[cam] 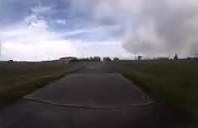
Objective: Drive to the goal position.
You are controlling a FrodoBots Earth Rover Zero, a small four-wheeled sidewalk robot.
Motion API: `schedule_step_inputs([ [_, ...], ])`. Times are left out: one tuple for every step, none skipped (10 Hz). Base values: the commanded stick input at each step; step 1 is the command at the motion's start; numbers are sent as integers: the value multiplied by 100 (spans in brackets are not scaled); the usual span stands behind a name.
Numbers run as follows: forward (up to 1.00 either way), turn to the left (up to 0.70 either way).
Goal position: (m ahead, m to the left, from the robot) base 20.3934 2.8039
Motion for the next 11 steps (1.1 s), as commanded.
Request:
schedule_step_inputs([
  [100, 0],
  [100, 0],
  [100, 0],
  [100, 0],
  [100, 0],
  [100, 0],
  [100, 0],
  [100, 0],
  [100, 0],
  [100, 0],
  [100, 0],
])
